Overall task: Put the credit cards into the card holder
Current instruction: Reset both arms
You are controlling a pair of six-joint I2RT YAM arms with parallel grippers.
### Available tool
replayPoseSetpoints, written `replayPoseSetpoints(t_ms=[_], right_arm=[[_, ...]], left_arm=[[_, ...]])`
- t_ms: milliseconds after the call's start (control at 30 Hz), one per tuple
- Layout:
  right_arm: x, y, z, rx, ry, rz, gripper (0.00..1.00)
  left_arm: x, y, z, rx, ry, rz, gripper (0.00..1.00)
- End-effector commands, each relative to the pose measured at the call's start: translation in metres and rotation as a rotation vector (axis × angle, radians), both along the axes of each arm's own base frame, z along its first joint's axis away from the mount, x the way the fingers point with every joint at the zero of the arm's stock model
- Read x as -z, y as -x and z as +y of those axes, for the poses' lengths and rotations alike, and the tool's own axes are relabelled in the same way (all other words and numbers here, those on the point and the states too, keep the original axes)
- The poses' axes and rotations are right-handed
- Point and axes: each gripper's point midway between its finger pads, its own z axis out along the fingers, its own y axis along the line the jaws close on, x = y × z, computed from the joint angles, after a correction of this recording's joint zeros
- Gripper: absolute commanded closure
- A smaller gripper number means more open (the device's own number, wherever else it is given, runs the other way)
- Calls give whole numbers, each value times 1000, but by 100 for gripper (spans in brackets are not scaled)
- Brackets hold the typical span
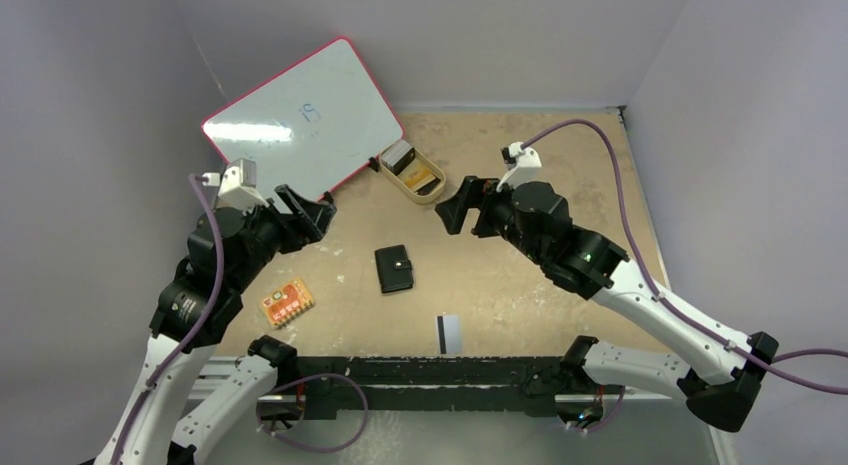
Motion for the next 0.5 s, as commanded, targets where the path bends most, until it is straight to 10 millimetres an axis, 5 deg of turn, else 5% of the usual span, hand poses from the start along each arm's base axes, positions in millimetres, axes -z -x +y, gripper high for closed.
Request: replayPoseSetpoints(t_ms=[0,467], right_arm=[[-15,-4,4,11,-57,-29,1],[-15,-5,16,-24,-72,-15,1]], left_arm=[[-12,0,1,-6,21,-37,27],[-16,-2,7,-39,9,-49,26]])
